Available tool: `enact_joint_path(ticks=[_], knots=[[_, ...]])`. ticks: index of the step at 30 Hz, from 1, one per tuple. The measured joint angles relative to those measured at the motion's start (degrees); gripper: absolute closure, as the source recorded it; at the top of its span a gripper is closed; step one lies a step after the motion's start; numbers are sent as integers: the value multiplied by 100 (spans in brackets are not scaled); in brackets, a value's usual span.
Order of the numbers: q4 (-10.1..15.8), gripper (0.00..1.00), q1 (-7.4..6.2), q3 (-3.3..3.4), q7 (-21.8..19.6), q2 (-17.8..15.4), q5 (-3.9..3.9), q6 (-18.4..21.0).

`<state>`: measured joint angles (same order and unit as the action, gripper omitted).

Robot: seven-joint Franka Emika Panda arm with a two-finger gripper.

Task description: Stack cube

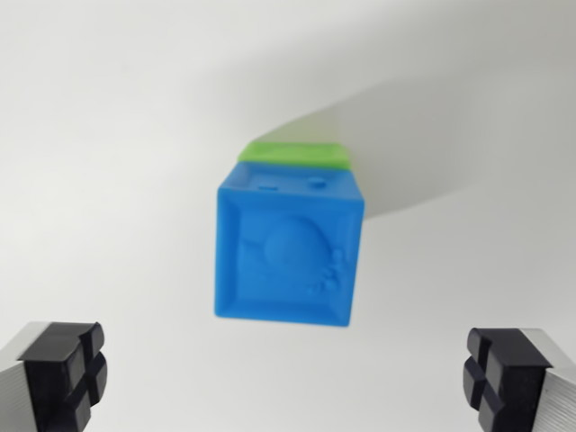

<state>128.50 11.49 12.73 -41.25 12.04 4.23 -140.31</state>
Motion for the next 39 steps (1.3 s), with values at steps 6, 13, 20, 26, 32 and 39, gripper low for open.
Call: enact_joint_path(ticks=[6, 13, 20, 26, 32, 39], knots=[[-65, 0, 0, 7, -72, -261, -104, 318], [-199, 0, 0, 9, -152, -578, -216, 753], [-369, 0, 0, 9, -213, -834, -296, 1173], [-531, 0, 0, 9, -247, -1013, -349, 1504], [-715, 0, 0, 9, -272, -1158, -385, 1834], [-917, 0, 0, 7, -296, -1283, -414, 2155]])
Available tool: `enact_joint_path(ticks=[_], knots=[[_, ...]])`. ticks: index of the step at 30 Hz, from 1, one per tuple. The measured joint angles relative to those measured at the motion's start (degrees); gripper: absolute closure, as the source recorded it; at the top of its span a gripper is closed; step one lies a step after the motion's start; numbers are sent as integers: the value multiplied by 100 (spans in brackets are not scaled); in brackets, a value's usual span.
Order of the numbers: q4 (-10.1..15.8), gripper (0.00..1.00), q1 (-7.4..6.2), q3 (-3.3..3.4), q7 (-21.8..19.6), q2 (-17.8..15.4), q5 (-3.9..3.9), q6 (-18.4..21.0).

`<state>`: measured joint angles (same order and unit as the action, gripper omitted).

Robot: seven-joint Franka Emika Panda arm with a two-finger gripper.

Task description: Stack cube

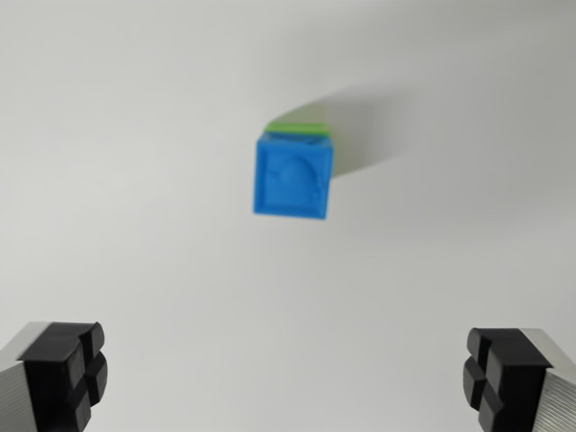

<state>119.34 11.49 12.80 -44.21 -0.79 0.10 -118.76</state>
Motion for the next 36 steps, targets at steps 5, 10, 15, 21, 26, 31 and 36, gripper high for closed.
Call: enact_joint_path(ticks=[5, 10, 15, 21, 26, 31, 36], knots=[[-125, 0, 0, -5, -11, -62, -12, 191], [-241, 0, 0, -7, -20, -106, -23, 345], [-310, 0, 0, -9, -24, -128, -28, 440], [-363, 0, 0, -10, -27, -140, -31, 502], [-362, 0, 0, -10, -27, -130, -30, 502], [-362, 0, 0, -10, -27, -126, -30, 502], [-362, 0, 0, -10, -27, -126, -30, 502]])
